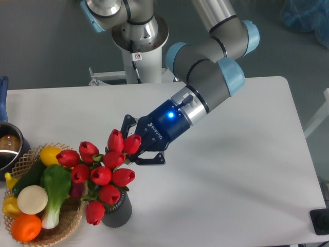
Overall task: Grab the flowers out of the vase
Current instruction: 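Close the gripper on the tulip stems, then lift the tulip bunch up out of the black vase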
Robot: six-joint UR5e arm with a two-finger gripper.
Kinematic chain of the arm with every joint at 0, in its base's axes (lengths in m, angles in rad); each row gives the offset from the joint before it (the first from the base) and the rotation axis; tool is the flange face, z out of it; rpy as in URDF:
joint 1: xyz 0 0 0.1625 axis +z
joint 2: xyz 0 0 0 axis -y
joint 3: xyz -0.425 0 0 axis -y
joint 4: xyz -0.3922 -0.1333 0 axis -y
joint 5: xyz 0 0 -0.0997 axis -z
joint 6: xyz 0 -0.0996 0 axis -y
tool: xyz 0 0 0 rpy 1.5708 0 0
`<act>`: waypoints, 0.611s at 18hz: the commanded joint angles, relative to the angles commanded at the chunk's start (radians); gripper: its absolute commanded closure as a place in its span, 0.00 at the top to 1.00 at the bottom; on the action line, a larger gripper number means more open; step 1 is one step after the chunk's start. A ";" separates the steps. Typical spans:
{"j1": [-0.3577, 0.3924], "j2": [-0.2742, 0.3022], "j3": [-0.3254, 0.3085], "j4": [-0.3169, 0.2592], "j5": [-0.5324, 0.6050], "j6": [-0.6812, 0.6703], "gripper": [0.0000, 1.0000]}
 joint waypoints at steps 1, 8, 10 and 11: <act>0.002 0.002 0.002 0.000 -0.012 0.000 0.04; 0.026 0.017 0.002 0.000 -0.069 0.000 0.04; 0.038 0.023 0.002 0.000 -0.098 0.000 0.04; 0.043 0.023 0.006 0.000 -0.110 0.002 0.04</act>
